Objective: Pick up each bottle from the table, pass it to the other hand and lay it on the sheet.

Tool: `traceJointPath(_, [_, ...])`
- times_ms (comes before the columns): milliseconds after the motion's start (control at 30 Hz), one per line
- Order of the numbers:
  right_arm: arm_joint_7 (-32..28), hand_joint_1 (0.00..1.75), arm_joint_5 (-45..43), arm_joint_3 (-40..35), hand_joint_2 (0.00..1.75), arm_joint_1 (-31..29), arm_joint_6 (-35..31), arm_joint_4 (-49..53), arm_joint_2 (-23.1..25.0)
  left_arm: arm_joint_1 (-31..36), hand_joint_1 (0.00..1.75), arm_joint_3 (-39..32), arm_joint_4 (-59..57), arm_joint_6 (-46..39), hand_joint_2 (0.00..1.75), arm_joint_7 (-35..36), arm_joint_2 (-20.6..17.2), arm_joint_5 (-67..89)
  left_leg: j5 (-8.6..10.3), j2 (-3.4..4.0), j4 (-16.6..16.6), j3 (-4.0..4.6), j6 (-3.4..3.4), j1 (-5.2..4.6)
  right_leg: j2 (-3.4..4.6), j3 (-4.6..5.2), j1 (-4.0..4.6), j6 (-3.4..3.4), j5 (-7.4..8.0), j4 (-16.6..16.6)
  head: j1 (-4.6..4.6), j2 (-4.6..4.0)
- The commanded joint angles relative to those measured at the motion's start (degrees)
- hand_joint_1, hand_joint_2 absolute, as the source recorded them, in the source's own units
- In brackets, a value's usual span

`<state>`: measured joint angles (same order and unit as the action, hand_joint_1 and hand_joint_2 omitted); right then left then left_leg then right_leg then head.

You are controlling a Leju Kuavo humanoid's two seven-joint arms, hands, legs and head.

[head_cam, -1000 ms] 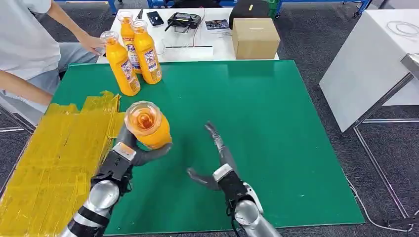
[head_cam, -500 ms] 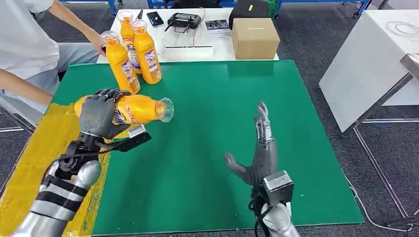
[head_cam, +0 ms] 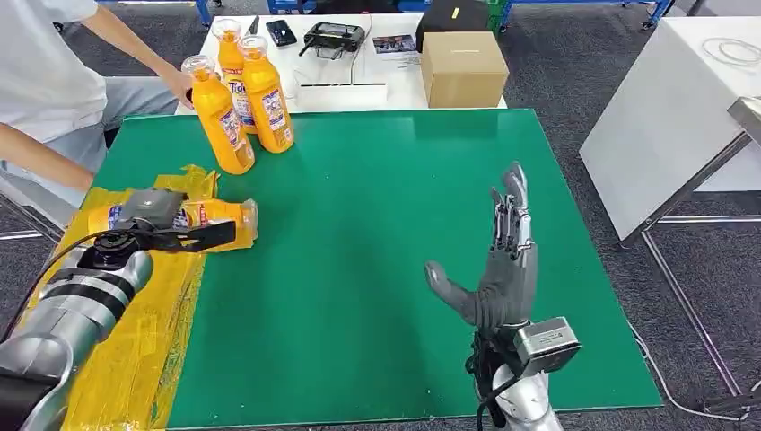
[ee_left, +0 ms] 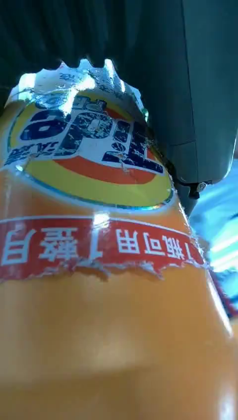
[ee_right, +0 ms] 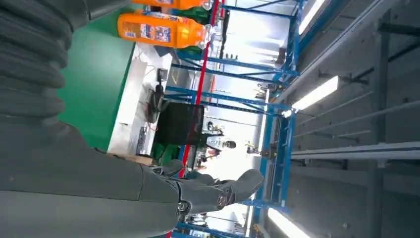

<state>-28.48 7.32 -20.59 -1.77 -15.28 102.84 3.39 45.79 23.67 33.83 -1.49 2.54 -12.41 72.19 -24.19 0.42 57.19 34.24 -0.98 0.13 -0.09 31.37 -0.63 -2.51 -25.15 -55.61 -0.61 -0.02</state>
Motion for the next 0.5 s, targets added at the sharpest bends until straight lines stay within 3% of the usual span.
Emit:
traceJointPath(33, [0.30, 0.00, -0.13, -1.10, 1.75, -3.62, -0.23, -2.81, -1.16, 4.18, 1.75, 0.78, -14.84, 3.02, 1.75, -0.14, 0.32, -2.86, -0.08, 0.03, 0.04, -0.15, 0.05, 0.10, 0.06, -0.17, 0.10, 0.08, -0.04, 0.02, 0.00, 0.00])
traceJointPath(433, [0.69, 0.00, -0.43, -1.48, 1.75, -3.88, 0.44, -3.30, -1.35, 2.41, 1.75, -0.84, -14.33, 1.40, 1.75, -0.48, 0.97, -4.53, -0.03, 0.00, -0.01, -0.07, 0.03, 0.05, 0.03, -0.10, 0.05, 0.04, -0.01, 0.03, 0.00, 0.00])
traceJointPath(467, [0.76, 0.00, -0.33, -1.68, 1.75, -4.02, 0.63, -3.45, -1.40, 1.67, 1.36, -1.28, -14.30, 0.76, 1.75, -0.41, 1.40, -4.97, -0.09, 0.00, -0.01, -0.18, 0.05, 0.10, 0.05, -0.24, 0.10, 0.08, -0.04, 0.07, 0.02, 0.00])
traceJointPath(500, [0.83, 0.00, -0.26, -1.85, 1.75, -4.23, 0.74, -3.66, -1.41, 1.16, 0.70, -1.42, -14.46, 0.51, 1.75, -0.38, 1.74, -5.11, -0.06, 0.00, -0.04, -0.18, 0.04, 0.06, 0.05, -0.22, 0.07, 0.06, -0.03, 0.07, 0.00, 0.00])
